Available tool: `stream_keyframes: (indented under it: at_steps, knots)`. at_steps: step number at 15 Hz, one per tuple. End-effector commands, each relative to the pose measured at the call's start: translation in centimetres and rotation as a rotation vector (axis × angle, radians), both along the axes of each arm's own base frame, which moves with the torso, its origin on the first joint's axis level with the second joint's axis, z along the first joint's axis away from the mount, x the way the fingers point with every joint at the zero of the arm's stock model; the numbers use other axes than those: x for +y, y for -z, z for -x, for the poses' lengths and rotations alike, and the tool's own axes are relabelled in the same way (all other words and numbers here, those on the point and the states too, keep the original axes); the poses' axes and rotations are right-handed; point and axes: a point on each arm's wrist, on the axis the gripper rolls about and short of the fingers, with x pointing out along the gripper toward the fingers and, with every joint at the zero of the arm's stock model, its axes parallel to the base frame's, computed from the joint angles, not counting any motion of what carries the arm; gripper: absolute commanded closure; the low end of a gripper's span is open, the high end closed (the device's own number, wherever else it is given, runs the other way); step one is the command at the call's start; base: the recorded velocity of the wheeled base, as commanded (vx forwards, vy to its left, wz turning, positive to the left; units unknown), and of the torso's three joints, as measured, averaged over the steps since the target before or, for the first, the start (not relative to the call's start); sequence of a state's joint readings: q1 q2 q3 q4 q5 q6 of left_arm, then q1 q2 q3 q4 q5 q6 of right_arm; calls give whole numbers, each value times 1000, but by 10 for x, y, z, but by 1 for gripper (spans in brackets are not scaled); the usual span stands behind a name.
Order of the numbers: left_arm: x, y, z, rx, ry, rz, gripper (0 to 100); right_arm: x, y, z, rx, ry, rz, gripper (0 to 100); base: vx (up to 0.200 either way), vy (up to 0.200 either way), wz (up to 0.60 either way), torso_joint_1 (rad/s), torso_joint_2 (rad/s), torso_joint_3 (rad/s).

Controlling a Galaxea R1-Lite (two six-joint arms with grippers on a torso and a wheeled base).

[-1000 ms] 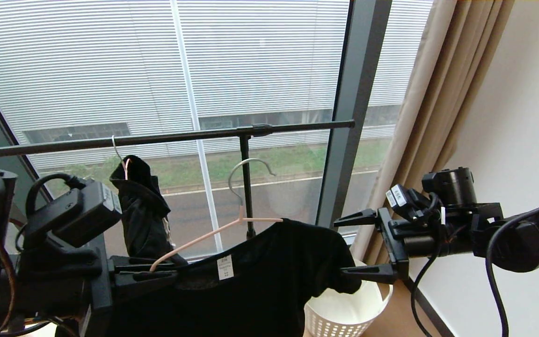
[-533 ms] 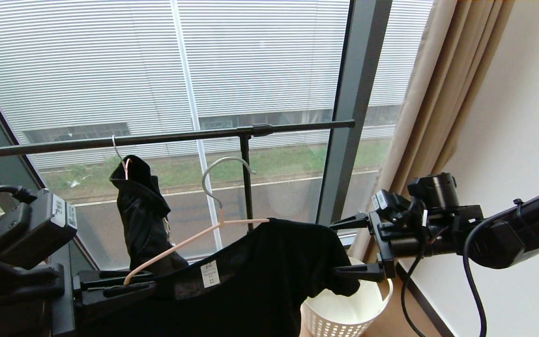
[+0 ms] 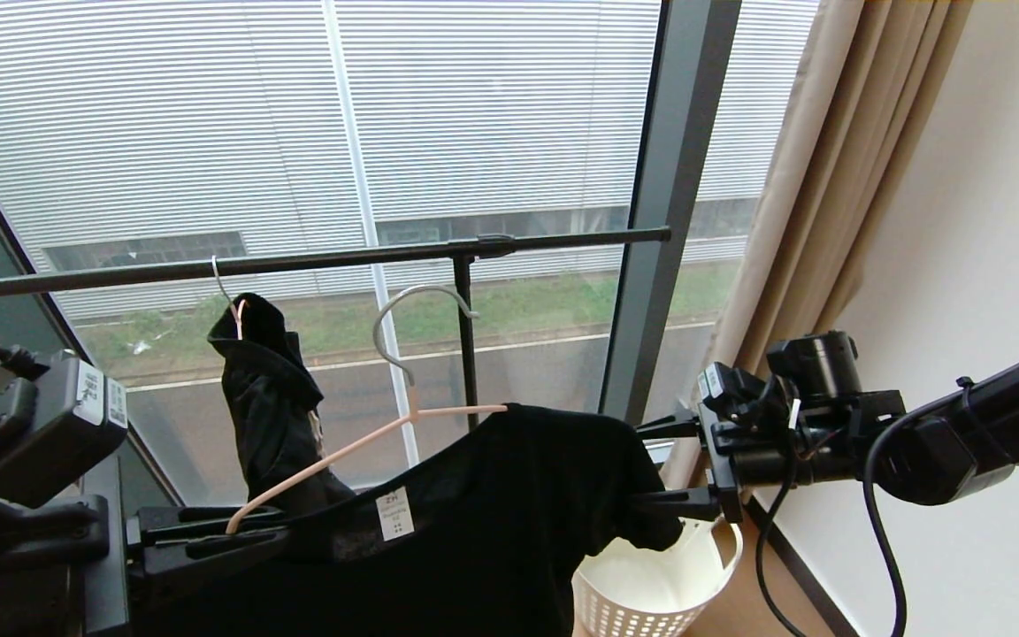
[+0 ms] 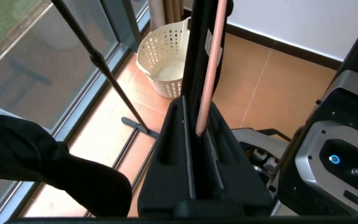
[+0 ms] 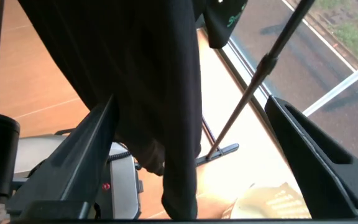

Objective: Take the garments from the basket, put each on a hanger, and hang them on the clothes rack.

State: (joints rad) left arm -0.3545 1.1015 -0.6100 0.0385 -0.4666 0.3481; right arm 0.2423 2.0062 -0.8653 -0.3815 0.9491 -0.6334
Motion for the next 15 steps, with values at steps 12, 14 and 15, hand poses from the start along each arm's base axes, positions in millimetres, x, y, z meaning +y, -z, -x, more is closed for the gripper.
stream_keyframes:
  at_steps: [12, 14, 15]
  knots:
    - [11, 3, 7, 5, -67, 16, 100, -36, -6, -23, -39, 113, -10, 100, 0, 0, 0, 0, 0, 0]
    - [12, 1, 10, -3, -73, 25, 100, -41, -2, -28, -32, 128, -9, 100, 0, 0, 0, 0, 0, 0]
    - [12, 1, 10, 0, -76, 29, 100, -40, -1, -29, -29, 128, -8, 100, 0, 0, 0, 0, 0, 0]
